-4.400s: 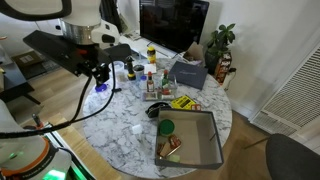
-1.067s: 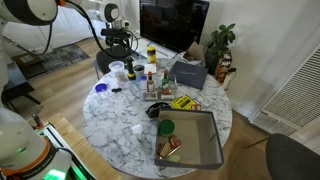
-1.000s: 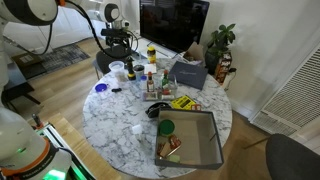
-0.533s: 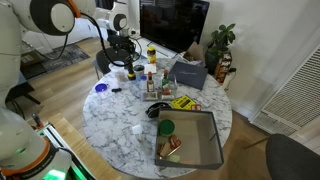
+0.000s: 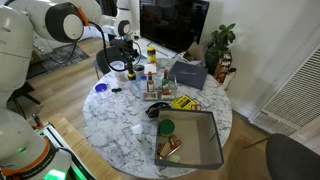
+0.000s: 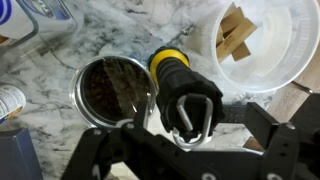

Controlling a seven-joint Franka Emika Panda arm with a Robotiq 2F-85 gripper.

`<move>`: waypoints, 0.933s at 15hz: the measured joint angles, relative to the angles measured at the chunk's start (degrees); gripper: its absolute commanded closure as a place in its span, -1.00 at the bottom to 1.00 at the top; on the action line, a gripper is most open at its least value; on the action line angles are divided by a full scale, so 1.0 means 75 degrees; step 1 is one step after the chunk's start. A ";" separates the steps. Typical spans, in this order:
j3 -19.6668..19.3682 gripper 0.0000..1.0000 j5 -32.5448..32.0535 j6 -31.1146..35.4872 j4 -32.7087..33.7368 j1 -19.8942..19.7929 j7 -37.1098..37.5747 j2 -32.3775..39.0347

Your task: Pick up the torchlight and lay it vertically on the table

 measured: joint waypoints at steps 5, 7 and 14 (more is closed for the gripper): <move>-0.0193 0.21 -0.0139 -0.0001 0.0082 0.0136 0.0531 0.0066; -0.0192 0.35 -0.0156 -0.0010 0.0079 0.0157 0.0529 0.0043; -0.0207 0.35 -0.0195 -0.0063 -0.0450 0.0187 0.0470 -0.0350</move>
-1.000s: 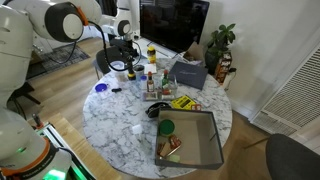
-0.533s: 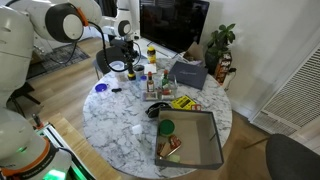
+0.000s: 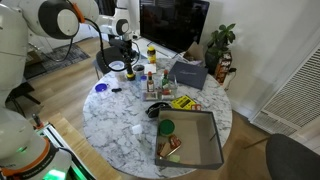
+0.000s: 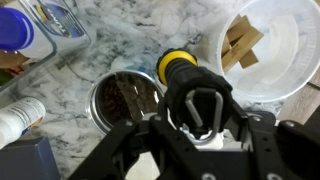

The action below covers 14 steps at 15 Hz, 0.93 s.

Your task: Pick up the torchlight and lay it vertically on the table

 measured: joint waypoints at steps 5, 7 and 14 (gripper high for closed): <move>0.0013 0.35 0.0014 -0.0144 -0.1219 -0.0140 -0.0038 -0.0814; 0.0013 0.35 -0.0056 -0.0144 -0.1754 -0.0176 -0.0257 -0.1148; 0.0032 0.35 -0.1774 0.0134 -0.3717 -0.0181 -0.1623 -0.2419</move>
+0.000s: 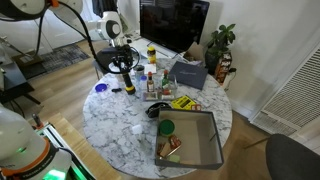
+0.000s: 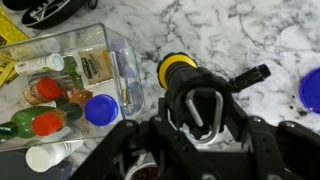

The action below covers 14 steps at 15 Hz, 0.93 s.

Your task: Pick up the torchlight and lay it vertically on the table

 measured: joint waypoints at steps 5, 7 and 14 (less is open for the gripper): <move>0.0122 0.35 -0.0742 0.0991 -0.1559 -0.0170 -0.1228 -0.1218; 0.0170 0.35 -0.0797 0.1409 -0.2084 -0.0331 -0.1972 -0.1669; 0.0266 0.35 -0.0696 0.2462 -0.3311 -0.0771 -0.5083 -0.2729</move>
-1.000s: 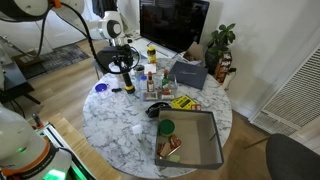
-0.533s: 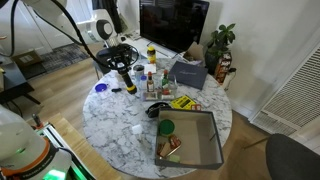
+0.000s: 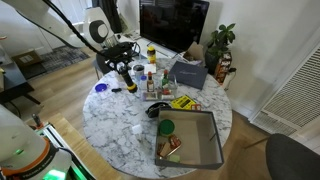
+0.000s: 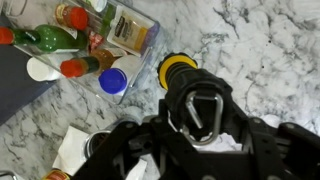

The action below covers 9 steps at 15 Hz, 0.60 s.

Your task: Pick up the torchlight and lay it vertically on the table

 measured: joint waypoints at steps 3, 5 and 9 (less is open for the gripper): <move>0.0006 0.35 0.0206 0.0267 -0.0183 -0.0022 -0.1387 -0.0134; 0.0032 0.35 0.0450 0.0409 -0.0220 -0.0020 -0.2349 -0.0153; 0.0122 -0.15 0.1185 0.0500 -0.0174 -0.0013 -0.4424 -0.0150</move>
